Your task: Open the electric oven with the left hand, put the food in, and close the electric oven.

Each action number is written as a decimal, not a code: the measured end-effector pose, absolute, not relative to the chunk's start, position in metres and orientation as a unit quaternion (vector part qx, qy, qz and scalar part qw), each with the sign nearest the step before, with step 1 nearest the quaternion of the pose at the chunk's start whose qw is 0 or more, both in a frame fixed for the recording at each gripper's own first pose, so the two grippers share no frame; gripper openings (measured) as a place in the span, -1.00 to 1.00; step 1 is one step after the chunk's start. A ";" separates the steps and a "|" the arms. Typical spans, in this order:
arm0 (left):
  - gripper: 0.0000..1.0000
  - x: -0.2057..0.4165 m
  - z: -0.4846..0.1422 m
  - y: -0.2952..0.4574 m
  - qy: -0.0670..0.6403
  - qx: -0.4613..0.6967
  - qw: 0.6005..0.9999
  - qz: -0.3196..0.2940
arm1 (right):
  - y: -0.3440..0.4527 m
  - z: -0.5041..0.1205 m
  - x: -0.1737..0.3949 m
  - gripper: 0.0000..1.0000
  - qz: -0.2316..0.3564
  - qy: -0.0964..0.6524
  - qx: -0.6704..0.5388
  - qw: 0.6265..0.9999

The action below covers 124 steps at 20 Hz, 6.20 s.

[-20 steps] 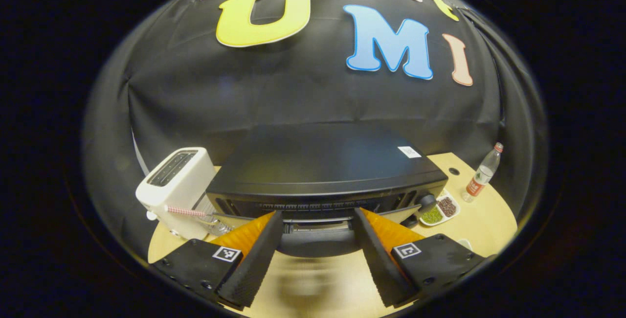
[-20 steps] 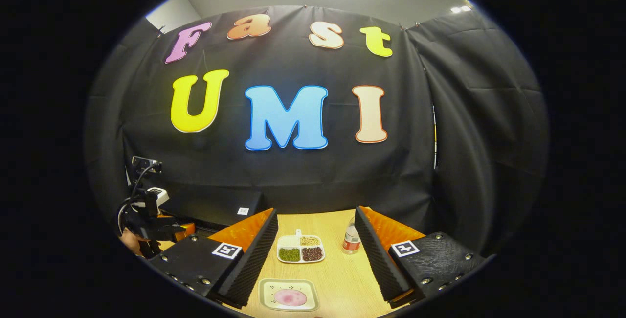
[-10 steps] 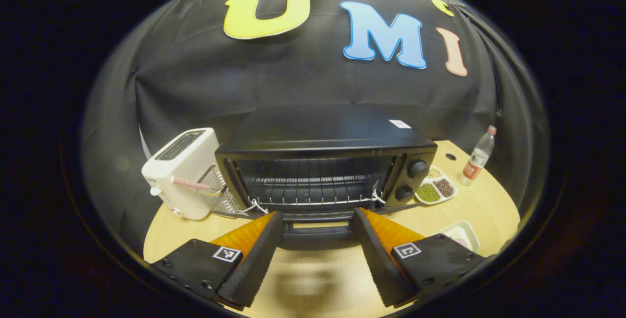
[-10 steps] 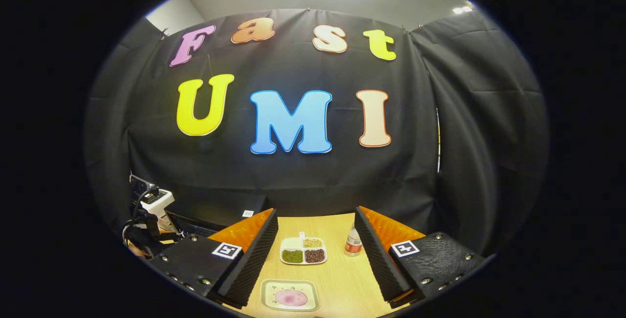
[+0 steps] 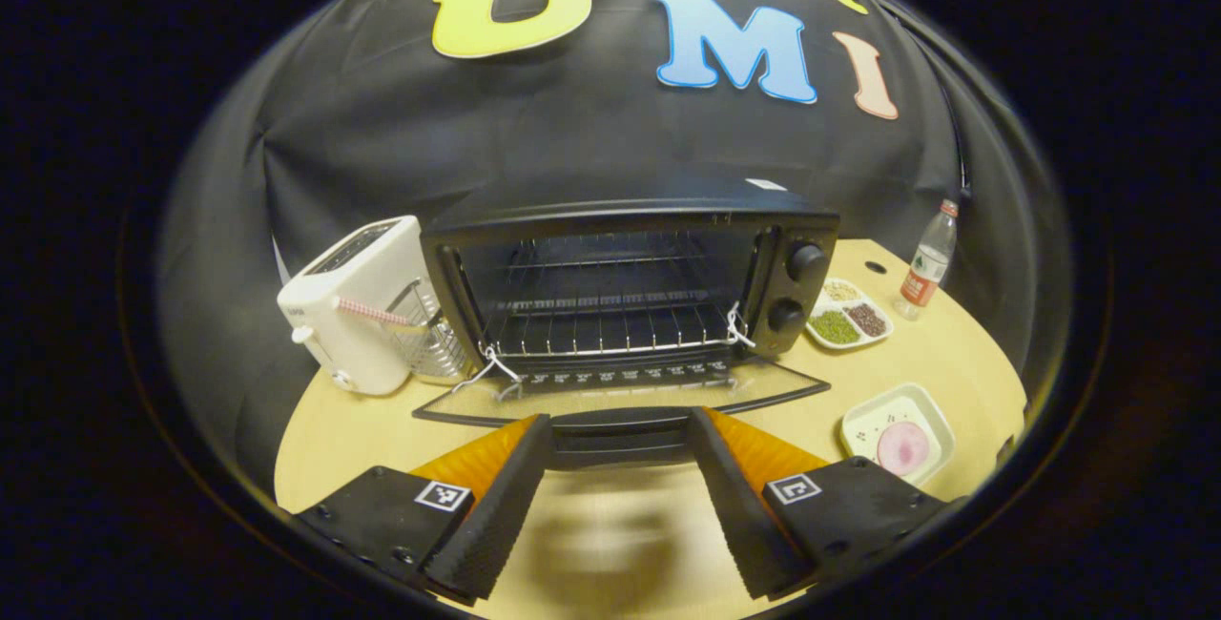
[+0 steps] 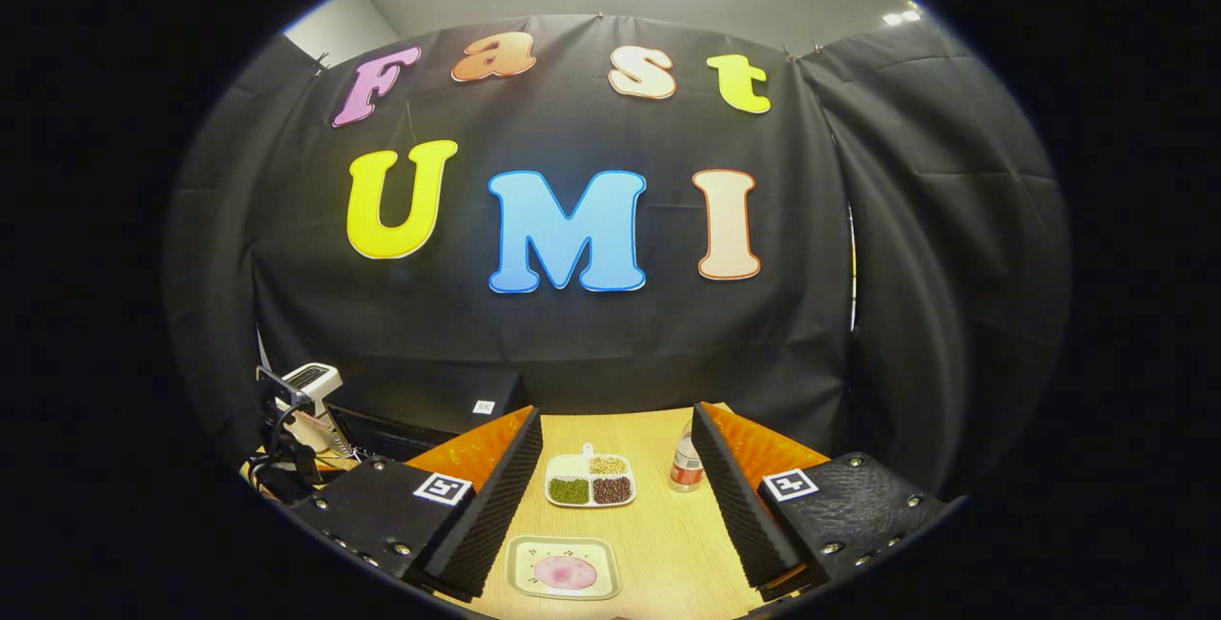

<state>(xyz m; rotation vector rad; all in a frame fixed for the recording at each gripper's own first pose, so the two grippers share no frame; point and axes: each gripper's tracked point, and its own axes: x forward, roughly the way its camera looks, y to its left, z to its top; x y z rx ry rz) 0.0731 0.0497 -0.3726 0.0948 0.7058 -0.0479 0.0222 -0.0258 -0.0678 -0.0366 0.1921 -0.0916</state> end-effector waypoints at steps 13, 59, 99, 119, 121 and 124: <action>1.00 0.093 -0.257 0.063 0.244 0.000 0.970 0.007 | -0.023 -0.146 0.042 0.91 0.015 0.238 -0.018 0.971; 1.00 -0.007 -0.050 0.077 0.096 -0.029 0.985 0.140 | -0.035 -0.424 0.018 -0.98 0.088 0.665 0.243 0.701; 0.94 0.012 -0.027 0.229 0.029 -0.072 0.997 0.027 | 0.250 -0.313 0.061 -0.99 -0.110 0.414 0.589 0.685; 0.93 0.003 -0.064 0.336 0.079 -0.073 0.988 0.114 | 0.313 -0.364 0.219 -0.99 -0.231 0.296 0.680 0.630; 0.93 0.004 -0.065 0.338 0.081 -0.075 0.987 0.115 | 0.314 -0.365 0.229 -0.99 -0.223 0.289 0.684 0.632; 0.93 0.004 -0.065 0.333 0.082 -0.074 0.988 0.112 | 0.312 -0.364 0.234 -0.99 -0.211 0.293 0.668 0.650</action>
